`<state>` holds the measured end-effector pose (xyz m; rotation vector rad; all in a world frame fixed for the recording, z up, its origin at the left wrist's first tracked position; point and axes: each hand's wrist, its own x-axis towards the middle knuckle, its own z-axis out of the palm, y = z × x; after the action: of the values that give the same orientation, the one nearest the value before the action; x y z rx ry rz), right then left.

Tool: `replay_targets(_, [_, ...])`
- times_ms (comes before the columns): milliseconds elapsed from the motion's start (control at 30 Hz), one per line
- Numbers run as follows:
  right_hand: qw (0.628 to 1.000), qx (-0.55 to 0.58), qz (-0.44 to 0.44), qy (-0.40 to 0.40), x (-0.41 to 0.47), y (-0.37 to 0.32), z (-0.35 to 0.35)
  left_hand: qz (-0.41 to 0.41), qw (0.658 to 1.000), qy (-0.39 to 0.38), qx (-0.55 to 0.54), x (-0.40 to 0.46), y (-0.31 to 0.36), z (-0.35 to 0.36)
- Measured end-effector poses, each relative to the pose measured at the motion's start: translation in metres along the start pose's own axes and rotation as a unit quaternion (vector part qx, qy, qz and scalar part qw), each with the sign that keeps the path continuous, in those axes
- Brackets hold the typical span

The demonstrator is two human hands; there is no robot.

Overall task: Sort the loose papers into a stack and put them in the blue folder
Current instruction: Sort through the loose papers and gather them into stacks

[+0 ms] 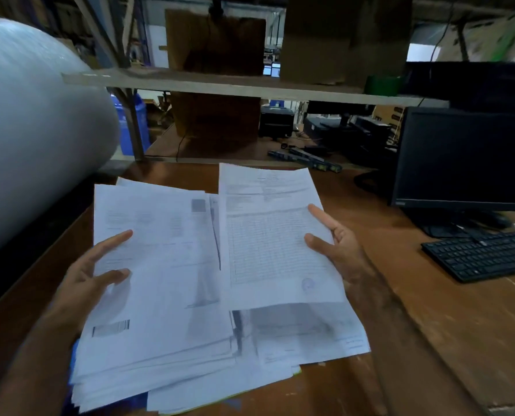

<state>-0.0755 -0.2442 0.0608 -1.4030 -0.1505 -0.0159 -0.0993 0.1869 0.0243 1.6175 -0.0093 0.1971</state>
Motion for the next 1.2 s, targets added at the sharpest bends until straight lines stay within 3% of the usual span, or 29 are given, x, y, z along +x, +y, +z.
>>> replay_targets(133, [0.996, 0.079, -0.029, -0.036, -0.002, -0.006, 0.021, 0.03, 0.999, 0.025, -0.005, -0.002, 0.023, -0.01])
replay_targets(267, [0.977, 0.19, -0.054, -0.079, -0.001, -0.011, 0.04, 0.02, 0.999, -0.002, -0.038, -0.003, 0.02, 0.015])
replay_targets(333, [0.992, 0.107, -0.032, -0.05, 0.002, -0.002, 0.051, 0.019, 0.999, -0.014, -0.03, -0.005, 0.012, 0.034])
replay_targets(367, [0.999, -0.008, -0.03, -0.027, 0.004, 0.006, 0.055, 0.021, 0.999, -0.021, -0.035, -0.004, 0.009, 0.043])
replay_targets(433, [0.968, -0.246, -0.045, -0.005, 0.006, 0.031, 0.062, 0.01, 0.997, -0.043, -0.06, -0.004, 0.006, 0.059])
replay_targets(467, [0.953, -0.299, -0.047, -0.008, 0.006, 0.043, 0.064, 0.009, 0.997, -0.055, -0.06, -0.005, 0.006, 0.065])
replay_targets(567, [0.982, -0.184, 0.0, -0.044, 0.006, 0.068, 0.065, 0.03, 0.997, -0.066, -0.02, -0.004, 0.003, 0.071])
replay_targets(667, [0.992, -0.084, 0.039, -0.085, 0.003, 0.075, 0.069, -0.007, 0.995, -0.082, -0.061, -0.005, 0.008, 0.074])
replay_targets(767, [0.986, -0.147, 0.002, -0.073, 0.004, 0.08, 0.075, -0.062, 0.99, -0.094, -0.086, -0.007, 0.013, 0.075])
replay_targets(933, [0.964, -0.257, -0.042, -0.047, 0.006, 0.084, 0.087, -0.025, 0.991, -0.114, -0.058, -0.009, -0.001, 0.066])
replay_targets(1000, [0.945, -0.321, -0.045, -0.049, 0.01, 0.08, 0.086, -0.019, 0.995, -0.089, -0.052, -0.007, -0.012, 0.061])
replay_targets(1067, [0.9, -0.434, -0.025, -0.028, 0.017, 0.072, 0.071, -0.018, 0.996, -0.059, -0.057, -0.004, -0.021, 0.053])
replay_targets(1133, [0.812, -0.58, 0.056, 0.013, 0.021, 0.063, 0.042, -0.02, 0.998, -0.033, -0.044, -0.002, -0.028, 0.042])
replay_targets(1200, [0.73, -0.658, 0.18, 0.04, 0.015, 0.054, 0.014, -0.022, 0.999, -0.014, -0.021, -0.002, -0.03, 0.033])
